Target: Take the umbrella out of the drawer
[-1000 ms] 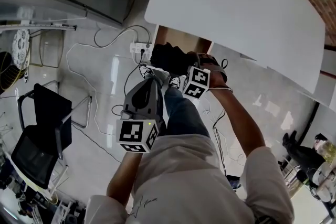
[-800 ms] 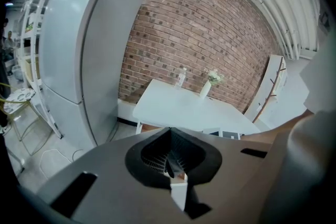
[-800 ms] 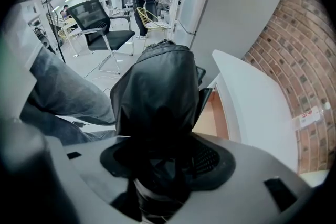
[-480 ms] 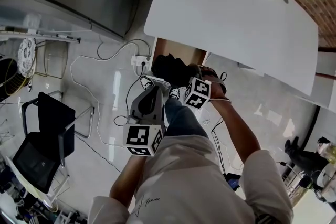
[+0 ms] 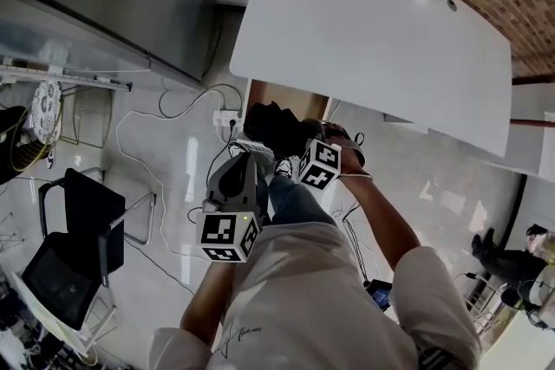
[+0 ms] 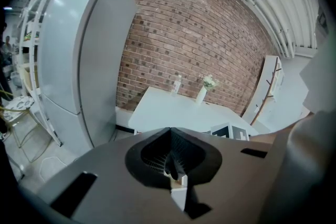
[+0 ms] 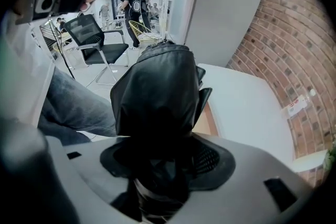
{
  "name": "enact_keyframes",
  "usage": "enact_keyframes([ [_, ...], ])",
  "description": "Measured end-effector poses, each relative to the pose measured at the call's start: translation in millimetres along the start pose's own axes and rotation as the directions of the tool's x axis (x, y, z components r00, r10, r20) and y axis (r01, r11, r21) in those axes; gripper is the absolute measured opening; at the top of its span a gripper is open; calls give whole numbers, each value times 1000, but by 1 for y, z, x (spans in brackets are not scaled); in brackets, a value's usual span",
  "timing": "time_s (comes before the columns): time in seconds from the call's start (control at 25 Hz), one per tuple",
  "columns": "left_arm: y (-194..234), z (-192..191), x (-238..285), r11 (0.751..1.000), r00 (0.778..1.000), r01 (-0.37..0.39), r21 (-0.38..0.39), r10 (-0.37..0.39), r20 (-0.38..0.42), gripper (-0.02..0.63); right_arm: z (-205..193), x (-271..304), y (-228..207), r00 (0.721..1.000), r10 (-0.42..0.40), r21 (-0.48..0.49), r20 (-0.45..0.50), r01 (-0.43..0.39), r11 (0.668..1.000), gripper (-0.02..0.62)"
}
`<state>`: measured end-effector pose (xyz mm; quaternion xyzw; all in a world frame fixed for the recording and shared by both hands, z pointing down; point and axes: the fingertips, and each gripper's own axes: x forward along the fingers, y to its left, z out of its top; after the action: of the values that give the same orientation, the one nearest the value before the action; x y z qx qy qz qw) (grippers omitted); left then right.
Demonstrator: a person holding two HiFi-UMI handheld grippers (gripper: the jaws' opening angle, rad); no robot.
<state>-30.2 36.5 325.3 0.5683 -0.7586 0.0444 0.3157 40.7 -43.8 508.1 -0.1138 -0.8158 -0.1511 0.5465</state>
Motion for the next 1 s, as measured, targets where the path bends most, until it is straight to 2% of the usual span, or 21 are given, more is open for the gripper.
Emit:
enact_keyframes([
  [0.28, -13, 11, -9, 1000, 1000, 27, -3, -27, 13, 17, -4, -22, -2, 1000, -8, 14, 19, 8, 1000, 264],
  [0.68, -18, 23, -23, 999, 998, 42, -2, -41, 54, 17, 10, -70, -5, 991, -66, 126, 113, 52, 991, 264],
  [1.0, -20, 38, -33, 999, 994, 42, 0, -41, 101, 17, 14, -103, -10, 981, -114, 172, 156, 86, 981, 264],
])
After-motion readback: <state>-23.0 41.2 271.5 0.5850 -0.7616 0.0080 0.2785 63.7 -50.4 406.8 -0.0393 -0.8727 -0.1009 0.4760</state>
